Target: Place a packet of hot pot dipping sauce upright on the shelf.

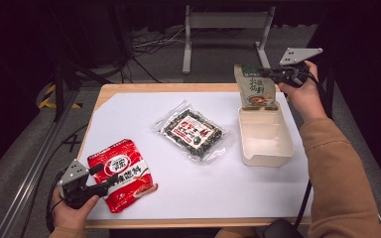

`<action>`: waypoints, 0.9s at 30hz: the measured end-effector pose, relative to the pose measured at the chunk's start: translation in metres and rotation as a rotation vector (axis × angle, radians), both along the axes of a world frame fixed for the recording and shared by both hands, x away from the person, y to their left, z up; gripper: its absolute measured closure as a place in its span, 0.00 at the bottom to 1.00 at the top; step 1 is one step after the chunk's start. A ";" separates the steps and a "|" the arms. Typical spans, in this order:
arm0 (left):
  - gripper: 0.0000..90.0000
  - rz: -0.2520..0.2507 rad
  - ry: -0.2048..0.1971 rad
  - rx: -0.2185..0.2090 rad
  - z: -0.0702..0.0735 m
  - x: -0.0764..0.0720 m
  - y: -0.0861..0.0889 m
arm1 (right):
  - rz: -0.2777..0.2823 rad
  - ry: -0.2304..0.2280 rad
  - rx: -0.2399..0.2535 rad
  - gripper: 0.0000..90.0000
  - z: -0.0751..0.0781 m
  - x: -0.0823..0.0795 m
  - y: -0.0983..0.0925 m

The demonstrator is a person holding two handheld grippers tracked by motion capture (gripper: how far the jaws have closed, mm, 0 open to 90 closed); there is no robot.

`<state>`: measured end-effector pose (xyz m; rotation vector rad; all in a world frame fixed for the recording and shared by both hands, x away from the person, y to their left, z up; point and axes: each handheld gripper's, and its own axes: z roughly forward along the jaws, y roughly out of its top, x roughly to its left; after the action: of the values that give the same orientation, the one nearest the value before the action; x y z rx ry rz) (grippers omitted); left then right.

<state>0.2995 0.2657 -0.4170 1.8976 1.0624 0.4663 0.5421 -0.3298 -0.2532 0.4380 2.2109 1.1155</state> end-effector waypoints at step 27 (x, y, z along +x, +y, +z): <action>0.36 -0.024 -0.001 0.001 0.000 0.004 -0.005 | -0.003 0.091 -0.019 0.96 -0.042 0.000 -0.008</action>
<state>0.3036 0.2610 -0.4172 1.9086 1.0375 0.4543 0.5426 -0.3382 -0.2956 0.4923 2.2972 1.0918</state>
